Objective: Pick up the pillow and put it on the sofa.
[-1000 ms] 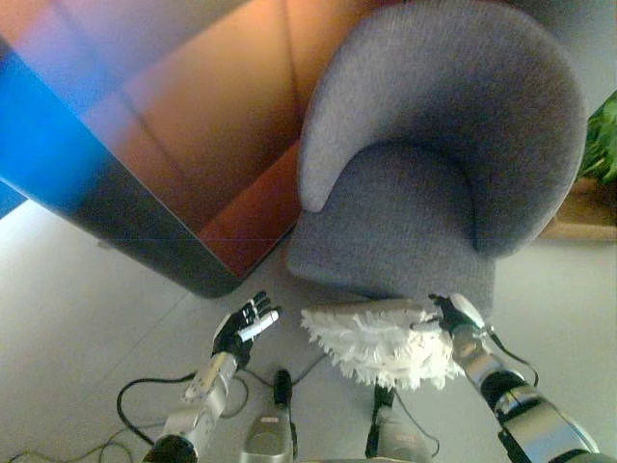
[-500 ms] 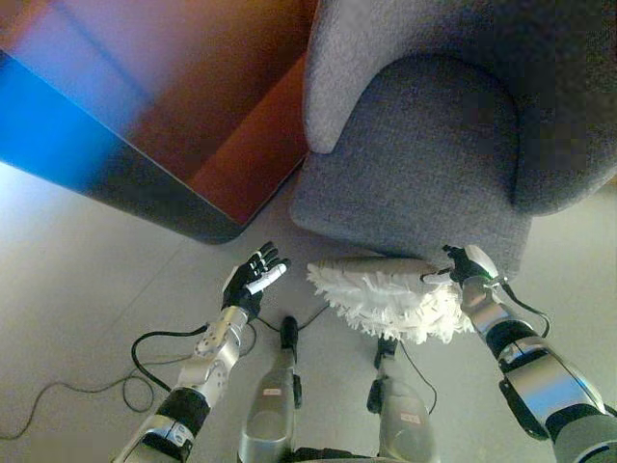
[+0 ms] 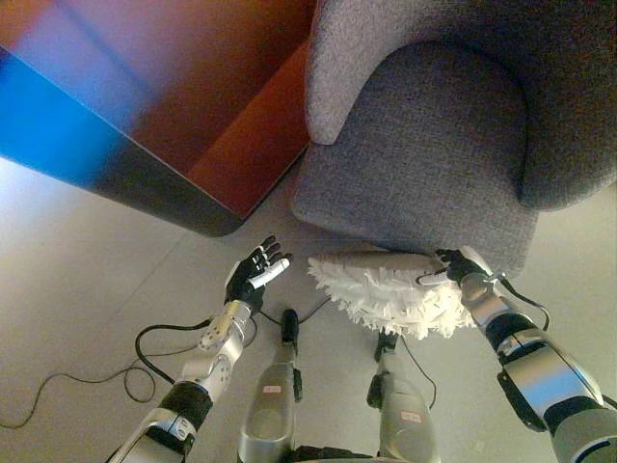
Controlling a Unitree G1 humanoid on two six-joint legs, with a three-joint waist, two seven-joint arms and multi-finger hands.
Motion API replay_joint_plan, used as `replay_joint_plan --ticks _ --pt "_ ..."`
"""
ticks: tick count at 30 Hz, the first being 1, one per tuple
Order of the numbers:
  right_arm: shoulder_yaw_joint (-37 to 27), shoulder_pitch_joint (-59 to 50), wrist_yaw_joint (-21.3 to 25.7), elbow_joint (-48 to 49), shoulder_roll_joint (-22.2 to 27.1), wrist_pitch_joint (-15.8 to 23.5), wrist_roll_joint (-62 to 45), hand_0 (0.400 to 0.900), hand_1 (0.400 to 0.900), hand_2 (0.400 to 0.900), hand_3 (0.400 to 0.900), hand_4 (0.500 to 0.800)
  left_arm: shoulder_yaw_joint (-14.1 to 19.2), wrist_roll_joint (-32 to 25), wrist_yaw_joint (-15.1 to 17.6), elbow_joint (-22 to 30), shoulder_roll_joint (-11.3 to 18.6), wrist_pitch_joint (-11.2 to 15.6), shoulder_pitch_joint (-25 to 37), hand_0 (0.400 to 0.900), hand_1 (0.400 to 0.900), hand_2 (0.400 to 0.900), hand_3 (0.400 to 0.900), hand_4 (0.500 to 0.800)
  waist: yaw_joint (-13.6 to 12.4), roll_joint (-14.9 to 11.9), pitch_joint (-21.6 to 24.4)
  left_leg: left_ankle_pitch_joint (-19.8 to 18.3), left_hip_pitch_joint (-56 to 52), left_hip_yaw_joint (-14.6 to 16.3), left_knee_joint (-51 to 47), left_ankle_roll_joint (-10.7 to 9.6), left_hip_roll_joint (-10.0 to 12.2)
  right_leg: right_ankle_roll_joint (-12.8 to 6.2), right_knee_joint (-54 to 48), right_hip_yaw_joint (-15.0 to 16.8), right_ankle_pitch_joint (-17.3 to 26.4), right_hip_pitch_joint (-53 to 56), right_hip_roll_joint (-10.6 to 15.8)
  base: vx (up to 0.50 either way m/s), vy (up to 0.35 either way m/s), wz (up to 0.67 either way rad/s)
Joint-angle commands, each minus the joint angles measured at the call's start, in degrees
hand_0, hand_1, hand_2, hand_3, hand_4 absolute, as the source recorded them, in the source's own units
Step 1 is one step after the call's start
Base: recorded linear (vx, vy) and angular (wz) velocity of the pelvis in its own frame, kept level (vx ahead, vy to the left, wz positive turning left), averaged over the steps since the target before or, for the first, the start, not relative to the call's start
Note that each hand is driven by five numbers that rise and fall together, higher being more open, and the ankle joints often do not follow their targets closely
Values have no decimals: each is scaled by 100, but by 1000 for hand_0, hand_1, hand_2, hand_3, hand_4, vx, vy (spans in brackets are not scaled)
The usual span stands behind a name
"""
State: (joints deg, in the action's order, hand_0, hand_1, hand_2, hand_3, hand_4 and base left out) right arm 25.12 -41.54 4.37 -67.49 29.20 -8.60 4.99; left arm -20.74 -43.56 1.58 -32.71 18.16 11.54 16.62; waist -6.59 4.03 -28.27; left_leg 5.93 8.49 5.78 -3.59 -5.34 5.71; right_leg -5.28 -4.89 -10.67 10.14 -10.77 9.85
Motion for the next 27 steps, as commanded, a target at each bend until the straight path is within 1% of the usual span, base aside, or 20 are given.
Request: replay_joint_plan --ticks 1,7,12,17,21,22,23,24,27 --pt "400 -550 -301 -49 385 1 172 900 900 900 900 800 61 65 -143 664 186 507 225 900 900 900 900 800 -77 -177 -109 -313 232 -410 608 -73 -44 -593 488 142 -52 -118 599 0 0 0" --pt "427 -457 -720 -119 378 -28 242 900 900 900 900 800 91 138 -151 620 152 420 208 900 900 900 900 800 -83 -224 -78 -376 129 -386 673 -80 -43 -587 485 119 -71 -7 619 12 0 0" --pt "402 -399 -741 -146 408 0 251 900 900 900 900 800 95 175 -158 606 134 429 206 900 900 900 900 800 -71 -233 -89 -398 98 -373 737 -83 -40 -602 505 123 -66 31 652 14 -2 0" --pt "412 -497 -638 -187 398 -40 327 900 900 900 900 800 59 164 -117 589 115 451 269 900 900 900 900 800 -60 -203 -149 -386 120 -386 741 -76 -50 -605 542 139 -48 -25 652 0 0 0" --pt "435 -564 -587 -182 446 -48 396 900 900 900 900 800 31 144 -91 586 106 531 278 900 900 900 900 800 -43 -181 -152 -366 184 -383 711 -72 -53 -609 537 142 -19 -122 647 0 0 0" --pt "449 -591 -595 -182 455 -115 450 900 900 900 900 800 27 131 -82 598 115 547 281 900 900 900 900 800 -43 -174 -152 -357 217 -380 712 -74 -55 -611 537 139 -9 -157 648 0 0 0" --pt "464 -611 -598 -194 457 -139 496 761 761 761 761 716 22 131 -69 600 110 562 286 900 900 900 900 800 -42 -169 -152 -352 235 -384 707 -73 -58 -612 541 142 -4 -184 645 0 0 0" --pt "487 -641 -606 -205 462 -147 500 400 400 400 400 500 21 132 -62 599 104 577 290 900 900 900 900 800 -44 -163 -152 -344 244 -387 690 -69 -62 -612 539 143 3 -205 640 0 0 0" --pt "521 -709 -654 -226 470 -168 518 400 400 400 400 500 9 138 -40 586 97 608 310 900 900 900 900 800 -46 -155 -152 -338 264 -395 673 -62 -71 -611 556 140 7 -250 640 -4 2 2"
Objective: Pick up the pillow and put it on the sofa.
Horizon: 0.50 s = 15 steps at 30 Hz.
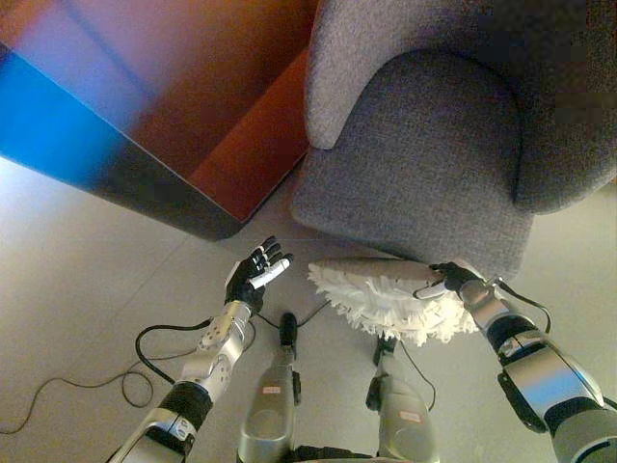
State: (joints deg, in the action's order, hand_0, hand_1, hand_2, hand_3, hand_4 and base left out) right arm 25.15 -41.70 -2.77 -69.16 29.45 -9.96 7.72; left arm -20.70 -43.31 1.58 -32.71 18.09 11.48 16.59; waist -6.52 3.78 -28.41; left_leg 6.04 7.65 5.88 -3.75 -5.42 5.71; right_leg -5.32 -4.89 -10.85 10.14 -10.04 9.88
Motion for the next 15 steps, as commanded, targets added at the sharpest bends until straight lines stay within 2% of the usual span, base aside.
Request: replay_joint_plan --ticks 1,15 --pt "520 -706 73 -62 447 -29 239 400 400 400 400 500 18 112 -57 577 107 621 315 900 900 900 900 800 -58 -131 -138 -349 354 -409 688 -54 -77 -608 560 152 7 -330 641 0 0 0" --pt "463 -706 118 -44 489 -44 177 400 400 400 400 500 8 102 -76 648 113 621 316 900 900 900 900 800 -43 -126 -138 -371 329 -401 699 -32 -100 -612 586 143 18 -339 660 0 0 0"
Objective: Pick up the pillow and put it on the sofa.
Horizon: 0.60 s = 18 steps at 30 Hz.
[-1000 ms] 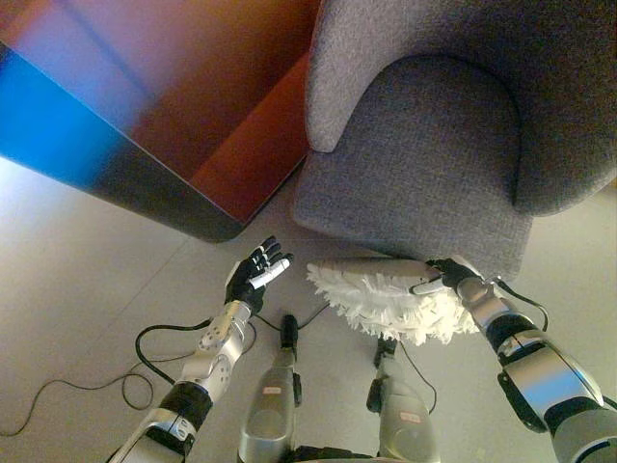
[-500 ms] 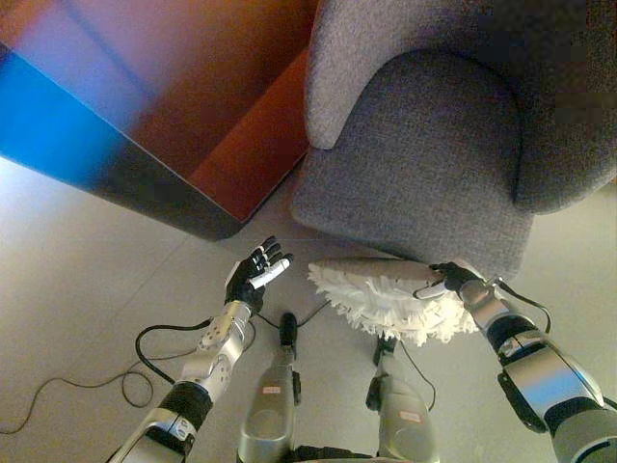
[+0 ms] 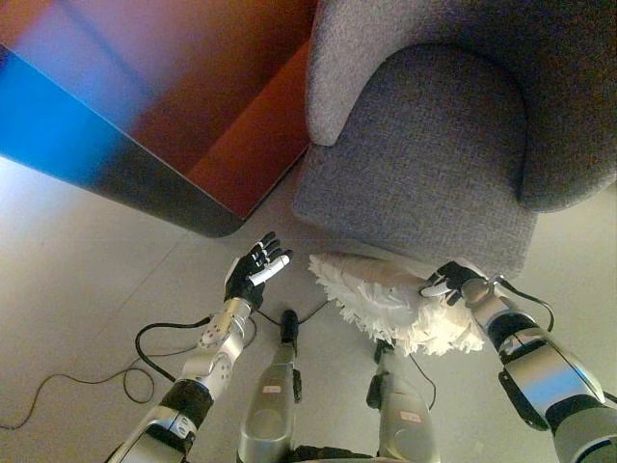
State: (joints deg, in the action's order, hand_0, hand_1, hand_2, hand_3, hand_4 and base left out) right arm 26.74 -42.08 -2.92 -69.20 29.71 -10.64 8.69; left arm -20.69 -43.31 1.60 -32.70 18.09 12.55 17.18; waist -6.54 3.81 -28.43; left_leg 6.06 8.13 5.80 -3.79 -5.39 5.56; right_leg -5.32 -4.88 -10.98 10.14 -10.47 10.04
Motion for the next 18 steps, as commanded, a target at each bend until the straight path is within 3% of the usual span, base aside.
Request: replay_joint_plan --ticks 1,9,18 --pt "305 -665 136 -46 470 31 84 400 400 400 400 500 6 101 -75 651 111 507 261 900 900 900 900 800 -39 -130 -136 -378 270 -399 702 -35 -88 -611 585 163 14 -285 641 0 0 0" --pt "230 -496 229 93 561 90 71 400 400 400 400 500 55 75 -124 619 118 489 174 900 900 900 900 800 -22 -170 -96 -385 14 -386 594 -38 -88 -614 520 160 -11 -23 627 4 0 0" --pt "-4 152 216 884 865 108 103 400 400 400 400 500 288 139 -202 651 198 171 -277 900 900 900 900 800 4 -411 422 -399 -510 -281 432 -84 48 -655 418 100 -73 503 605 87 -21 0"
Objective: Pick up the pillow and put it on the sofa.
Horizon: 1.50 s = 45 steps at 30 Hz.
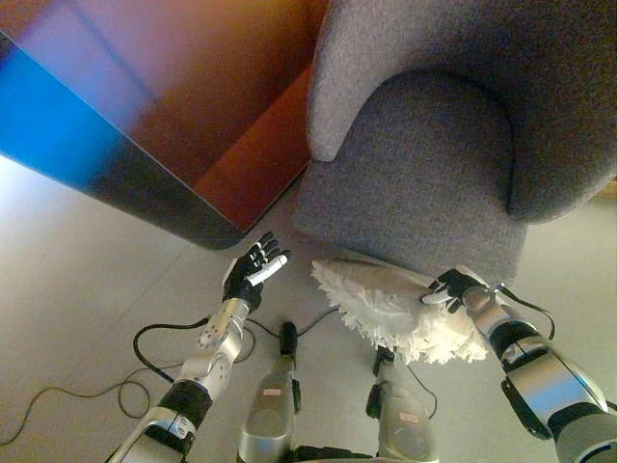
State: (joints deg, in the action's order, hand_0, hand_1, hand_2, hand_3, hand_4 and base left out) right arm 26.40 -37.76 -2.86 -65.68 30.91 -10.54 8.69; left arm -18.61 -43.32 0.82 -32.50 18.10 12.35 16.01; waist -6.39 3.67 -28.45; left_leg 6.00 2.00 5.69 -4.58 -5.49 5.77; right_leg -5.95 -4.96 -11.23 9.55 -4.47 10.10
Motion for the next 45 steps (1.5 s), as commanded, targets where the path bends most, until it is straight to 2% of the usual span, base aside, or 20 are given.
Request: replay_joint_plan --ticks 1,9,17,27,33,39,45 --pt "-1 -214 202 631 775 77 119 400 400 400 400 500 99 156 -133 633 200 165 -210 900 900 900 900 800 -10 -416 469 -391 48 -264 489 -79 37 -595 416 117 -17 -47 594 148 -33 0" --pt "-318 470 75 1952 1131 -348 276 400 400 400 400 500 363 330 -324 741 269 -180 -911 900 900 900 900 800 3 -619 1112 -394 -511 -212 238 -96 142 -601 251 30 -77 555 528 168 -21 1" --pt "-507 676 -224 2610 1319 -525 519 400 400 400 400 500 503 441 -491 572 253 -381 -1405 900 900 900 900 800 -9 -761 1719 -429 -835 -175 103 -76 194 -587 143 -46 -141 921 472 119 -1 0" --pt "-350 -191 -576 2526 1791 -411 593 400 400 400 400 500 402 396 -461 68 214 -337 -1263 900 900 900 900 800 -1 -867 2133 -376 -927 -130 82 -73 240 -611 151 -91 -106 1040 477 -2 19 -3" --pt "-148 -911 -807 2378 2196 -318 510 400 400 400 400 500 380 333 -447 41 222 -314 -1183 900 900 900 900 800 -18 -943 2334 -380 -927 -156 141 -66 238 -605 209 -68 -97 1037 473 33 3 0" --pt "41 -1441 -818 2091 2449 -158 404 400 400 400 400 500 335 359 -494 66 263 -316 -1373 900 900 900 900 800 -113 -970 2464 -383 -942 -223 96 -55 219 -589 162 -124 -97 1081 452 73 -2 3" --pt "169 -1865 -500 1575 2499 -111 263 400 400 400 400 500 260 353 -591 110 388 -285 -1586 900 900 900 900 800 -258 -954 2525 -350 -904 -290 22 -82 233 -587 64 -246 -96 1129 431 78 -6 8"
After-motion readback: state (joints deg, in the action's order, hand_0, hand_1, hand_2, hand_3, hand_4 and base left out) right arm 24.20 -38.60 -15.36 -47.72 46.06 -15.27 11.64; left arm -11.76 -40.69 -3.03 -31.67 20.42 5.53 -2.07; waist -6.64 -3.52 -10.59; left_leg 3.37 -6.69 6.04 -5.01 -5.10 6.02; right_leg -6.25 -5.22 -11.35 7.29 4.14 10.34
